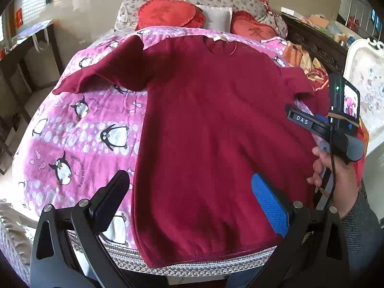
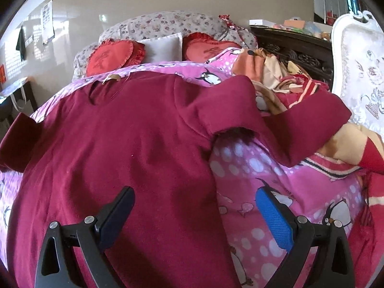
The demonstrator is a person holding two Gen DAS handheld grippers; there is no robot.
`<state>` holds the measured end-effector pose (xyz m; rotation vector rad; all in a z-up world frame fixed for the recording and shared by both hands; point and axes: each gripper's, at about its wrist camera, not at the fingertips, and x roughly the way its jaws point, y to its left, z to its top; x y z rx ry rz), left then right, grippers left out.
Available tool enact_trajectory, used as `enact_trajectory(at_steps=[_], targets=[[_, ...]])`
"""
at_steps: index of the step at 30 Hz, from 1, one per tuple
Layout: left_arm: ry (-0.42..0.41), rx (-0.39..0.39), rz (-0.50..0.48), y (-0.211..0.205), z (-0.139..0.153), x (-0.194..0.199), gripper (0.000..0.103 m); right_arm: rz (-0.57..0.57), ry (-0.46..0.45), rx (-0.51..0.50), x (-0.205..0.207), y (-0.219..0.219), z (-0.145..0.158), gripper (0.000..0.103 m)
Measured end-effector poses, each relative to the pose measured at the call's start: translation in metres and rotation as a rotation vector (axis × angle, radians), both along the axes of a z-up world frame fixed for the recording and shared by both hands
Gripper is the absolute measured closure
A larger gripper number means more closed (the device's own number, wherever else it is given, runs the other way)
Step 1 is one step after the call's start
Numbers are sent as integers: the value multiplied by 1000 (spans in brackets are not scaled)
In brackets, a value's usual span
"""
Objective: Fold small clothes
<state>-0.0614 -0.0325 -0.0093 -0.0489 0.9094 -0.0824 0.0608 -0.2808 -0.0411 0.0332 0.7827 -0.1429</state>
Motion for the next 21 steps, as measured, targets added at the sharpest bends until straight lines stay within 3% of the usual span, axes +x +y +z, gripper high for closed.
enact_trajectory(at_steps=[6,14,21], targets=[[1,-34,-2,-2,0,10,1,3,4,-7,-1,1,0,3],[-25,-18,4,-3,-6,14,1,17,-11,-54,-3,9,0,3],[-54,94,-83,-18,-13,8,2,15,7,-68,0,10,-1,3]])
